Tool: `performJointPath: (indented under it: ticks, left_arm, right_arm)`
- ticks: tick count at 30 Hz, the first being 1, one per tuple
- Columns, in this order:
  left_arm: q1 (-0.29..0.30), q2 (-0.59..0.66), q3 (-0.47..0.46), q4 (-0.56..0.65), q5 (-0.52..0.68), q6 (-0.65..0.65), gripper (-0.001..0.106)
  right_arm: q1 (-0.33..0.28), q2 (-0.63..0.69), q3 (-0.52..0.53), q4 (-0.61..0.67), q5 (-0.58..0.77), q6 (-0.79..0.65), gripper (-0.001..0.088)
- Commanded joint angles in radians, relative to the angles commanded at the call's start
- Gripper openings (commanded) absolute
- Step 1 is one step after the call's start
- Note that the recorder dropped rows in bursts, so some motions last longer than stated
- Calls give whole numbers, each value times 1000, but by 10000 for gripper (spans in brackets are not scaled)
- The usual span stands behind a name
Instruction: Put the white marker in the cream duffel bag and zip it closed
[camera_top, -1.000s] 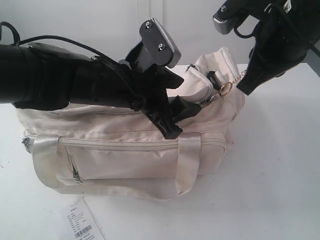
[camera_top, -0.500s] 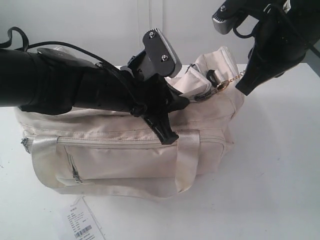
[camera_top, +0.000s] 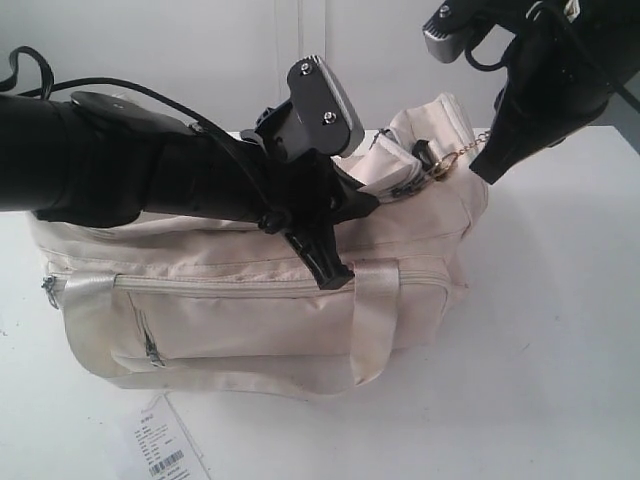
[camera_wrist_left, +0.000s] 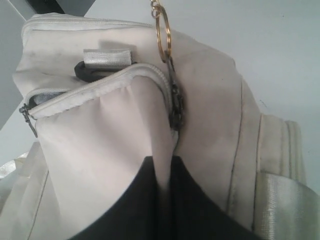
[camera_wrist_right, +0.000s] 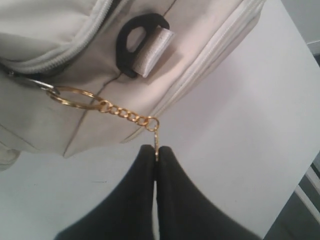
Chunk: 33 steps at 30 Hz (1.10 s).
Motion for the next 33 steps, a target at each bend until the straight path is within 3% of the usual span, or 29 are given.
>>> performJointPath:
  ticks: [8,33]
  left_arm:
    - [2,0,0,0,0,-20,0]
    - [2,0,0,0,13,-22,0]
  right_arm:
    - [0,0,0,-51,-31,22,0]
    - [0,48,0,-51,-341,54,0]
